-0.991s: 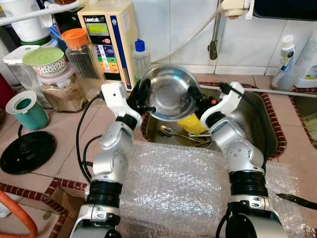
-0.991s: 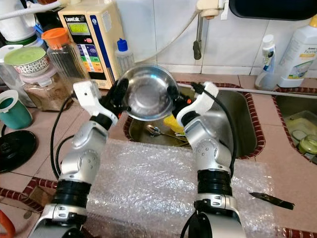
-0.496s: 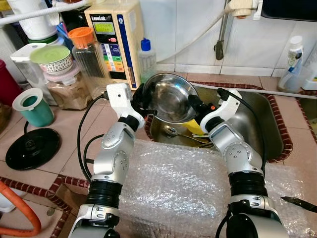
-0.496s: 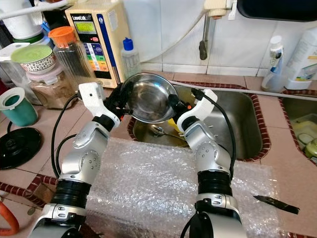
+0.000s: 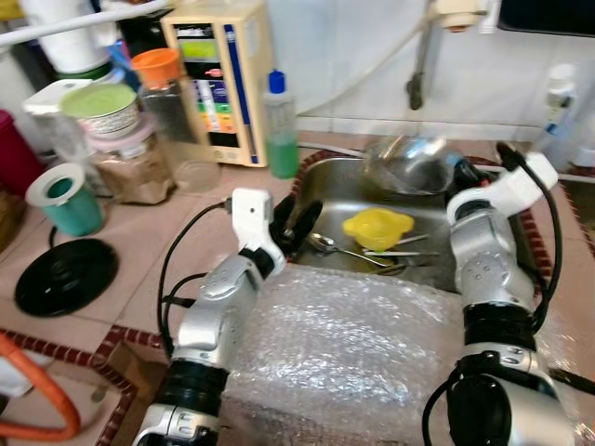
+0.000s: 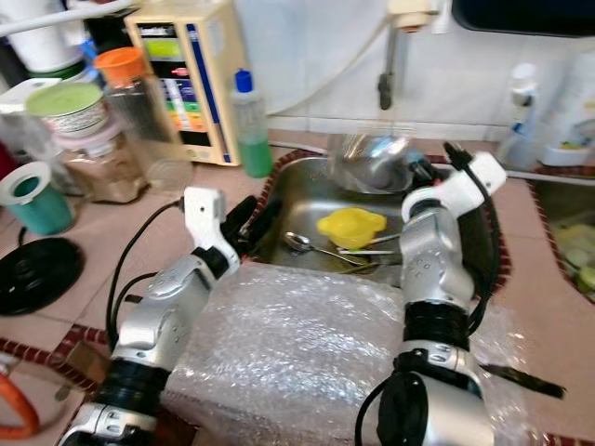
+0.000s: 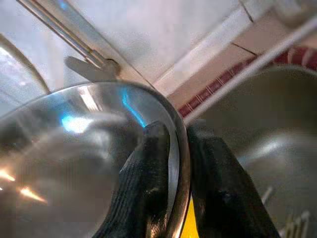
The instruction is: Kitchen organization
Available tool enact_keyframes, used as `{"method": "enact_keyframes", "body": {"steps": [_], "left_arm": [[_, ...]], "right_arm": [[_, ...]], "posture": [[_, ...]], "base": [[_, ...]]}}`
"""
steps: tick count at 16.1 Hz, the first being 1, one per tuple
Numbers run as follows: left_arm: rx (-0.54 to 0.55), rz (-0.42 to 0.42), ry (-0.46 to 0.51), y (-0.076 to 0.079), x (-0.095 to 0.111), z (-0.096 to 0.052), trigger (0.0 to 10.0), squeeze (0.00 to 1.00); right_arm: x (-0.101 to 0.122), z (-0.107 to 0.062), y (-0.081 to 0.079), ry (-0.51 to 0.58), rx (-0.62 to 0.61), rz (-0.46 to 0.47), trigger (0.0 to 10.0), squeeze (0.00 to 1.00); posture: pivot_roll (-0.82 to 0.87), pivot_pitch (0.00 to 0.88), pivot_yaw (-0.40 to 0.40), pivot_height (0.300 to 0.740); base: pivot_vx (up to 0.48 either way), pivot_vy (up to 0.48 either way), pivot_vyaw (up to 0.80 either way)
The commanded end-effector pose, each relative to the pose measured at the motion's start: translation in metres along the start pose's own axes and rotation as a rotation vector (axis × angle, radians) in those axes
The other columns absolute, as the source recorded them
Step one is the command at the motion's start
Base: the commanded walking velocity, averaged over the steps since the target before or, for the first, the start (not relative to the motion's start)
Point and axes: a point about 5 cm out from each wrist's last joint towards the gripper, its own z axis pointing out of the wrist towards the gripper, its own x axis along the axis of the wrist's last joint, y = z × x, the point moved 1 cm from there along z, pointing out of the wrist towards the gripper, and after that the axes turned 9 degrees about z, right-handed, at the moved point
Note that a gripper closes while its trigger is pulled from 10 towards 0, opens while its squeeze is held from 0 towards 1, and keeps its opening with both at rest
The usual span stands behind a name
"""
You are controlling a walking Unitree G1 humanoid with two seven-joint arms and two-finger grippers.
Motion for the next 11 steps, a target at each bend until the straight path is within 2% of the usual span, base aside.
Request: {"method": "enact_keyframes", "body": {"steps": [1,5,6,8,9,11], "left_arm": [[-0.04,0.04,-0.032,0.005,-0.001,-0.003,10.0,1.0],[-0.111,0.105,-0.129,0.007,-0.011,-0.009,10.0,1.0],[-0.122,0.131,-0.154,0.006,-0.013,-0.01,10.0,1.0],[-0.117,0.148,-0.176,0.004,-0.013,-0.011,10.0,1.0],[-0.122,0.162,-0.182,0.003,-0.013,-0.012,10.0,1.0],[-0.129,0.182,-0.196,0.002,-0.011,-0.014,10.0,1.0]], "right_arm": [[-0.014,-0.001,0.0,-0.031,-0.016,-0.02,0.0,0.0],[-0.019,0.003,0.01,-0.013,-0.053,-0.139,0.0,0.0],[-0.019,0.004,0.013,0.0,-0.05,-0.258,0.0,0.0],[-0.021,0.005,0.019,0.006,-0.063,-0.386,0.0,0.0],[-0.021,0.006,0.024,0.016,-0.075,-0.486,0.0,0.0],[-0.022,0.008,0.031,0.012,-0.09,-0.571,0.0,0.0]], "posture": [[-0.01,0.0,0.115,0.74],[0.0,0.0,0.128,0.74],[0.01,0.0,0.135,0.74],[0.01,0.0,0.135,0.74],[0.01,0.0,0.135,0.74],[0.02,0.0,0.142,0.74]], "base": [[0.0,0.0,0.0],[0.0,0.0,0.0],[0.0,0.0,0.0],[0.0,0.0,0.0],[0.0,0.0,0.0],[0.0,0.0,0.0]]}}
